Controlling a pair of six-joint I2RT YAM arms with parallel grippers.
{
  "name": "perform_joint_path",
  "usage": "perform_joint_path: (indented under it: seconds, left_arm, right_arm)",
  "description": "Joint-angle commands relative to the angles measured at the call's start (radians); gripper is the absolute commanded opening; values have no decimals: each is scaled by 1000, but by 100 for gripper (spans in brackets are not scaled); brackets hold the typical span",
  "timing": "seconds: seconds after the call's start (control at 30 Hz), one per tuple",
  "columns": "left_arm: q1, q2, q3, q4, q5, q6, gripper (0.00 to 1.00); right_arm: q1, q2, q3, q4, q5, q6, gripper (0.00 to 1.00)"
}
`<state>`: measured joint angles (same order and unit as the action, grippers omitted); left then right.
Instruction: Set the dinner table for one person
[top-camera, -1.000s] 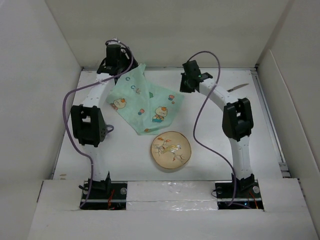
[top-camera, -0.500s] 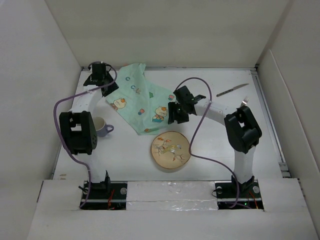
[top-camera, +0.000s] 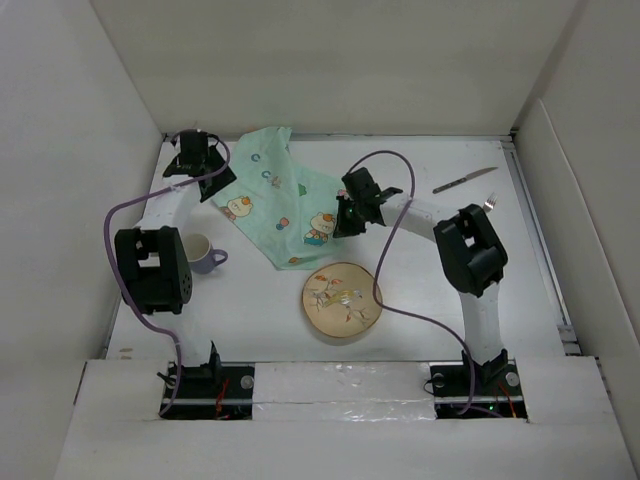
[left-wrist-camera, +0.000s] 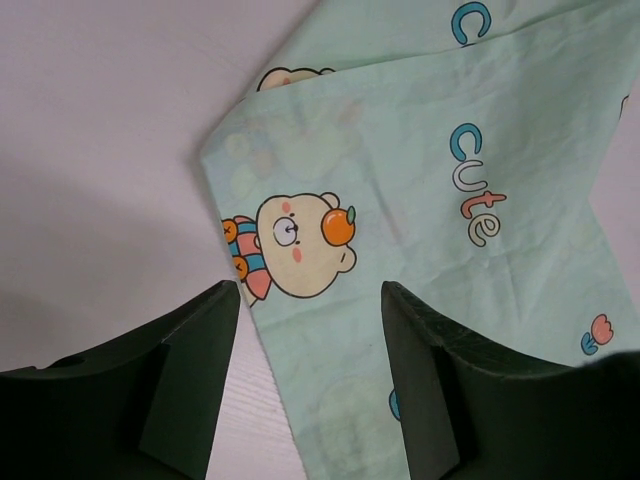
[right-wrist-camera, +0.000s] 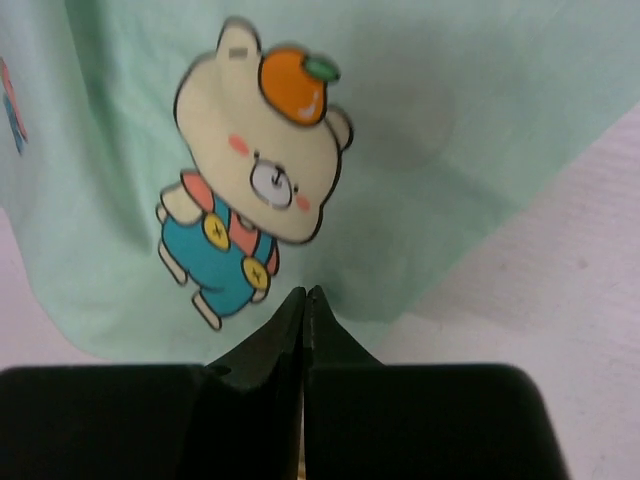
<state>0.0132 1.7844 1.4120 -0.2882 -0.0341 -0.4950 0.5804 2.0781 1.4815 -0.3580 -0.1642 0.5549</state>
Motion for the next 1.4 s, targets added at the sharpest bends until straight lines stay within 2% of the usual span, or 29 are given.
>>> perform_joint_path:
  seconds: [0.0, 0.03, 0.07, 0.13, 0.17, 0.2, 0.27, 0.43, 0.5, 0.63, 0.7, 0.73, 0.77, 0.8, 0.83, 0.87, 1.07, 1.27, 1.33, 1.37]
  left_arm:
    - [2, -34, 24, 1, -1, 4, 58]
    - [2, -26, 24, 1, -1, 4, 58]
    - [2, -19, 30, 0, -6, 7, 59]
    - [2, 7, 54, -12, -29, 9, 59]
    - [2, 15, 65, -17, -33, 7, 59]
    - [2, 21, 82, -17, -36, 4, 59]
    - [11, 35, 94, -17, -38, 0, 59]
    - [56, 46, 99, 7, -12, -23, 59]
    - [95, 56, 105, 18, 13, -31, 59]
    - [108, 81, 123, 3, 30, -24, 59]
    - [108, 84, 113, 14, 28, -24, 59]
    - [108, 86, 110, 15, 28, -25, 59]
    - [108, 86, 108, 17, 30, -24, 59]
    - [108, 89, 104, 14, 30, -19, 59]
    - [108, 89, 101, 14, 30, -17, 59]
    - [108, 92, 99, 14, 30, -8, 59]
    - [76, 116, 105, 9, 30, 27, 59]
    - [-5, 161, 123, -19, 76, 62, 59]
    - [-39, 187, 125, -23, 69, 73, 59]
    - [-39, 194, 131, -31, 72, 76, 59]
  right_arm:
    - [-71, -29, 152, 31, 80, 8, 0]
    - [-71, -29, 152, 31, 80, 8, 0]
    - [-80, -29, 175, -28, 86, 4, 6]
    - [-91, -35, 227, -96, 97, -32, 26]
    - [-91, -39, 232, -155, 97, -52, 46]
    - [-80, -46, 202, -171, 88, -78, 54]
    - [-47, -84, 140, -173, 80, -96, 62]
    - [33, -118, -33, -131, 94, -82, 67]
    - [52, -95, -38, -127, 83, -73, 67]
    - [78, -41, 0, -119, 106, -59, 67]
    - [78, 8, 42, -121, 115, -52, 61]
    - [78, 23, 60, -125, 130, -47, 56]
    - [78, 33, 72, -124, 147, -41, 33]
    - [78, 42, 100, -121, 158, -39, 22]
    - [66, 51, 114, -119, 216, -35, 15]
    - [56, 54, 129, -116, 232, -29, 0]
    - [-88, 25, 250, -98, 262, -45, 0]
    - [-217, -36, 256, -91, 238, -116, 2]
    - [-252, -7, 289, -184, 235, -121, 25]
    - [-252, -1, 298, -200, 241, -127, 52]
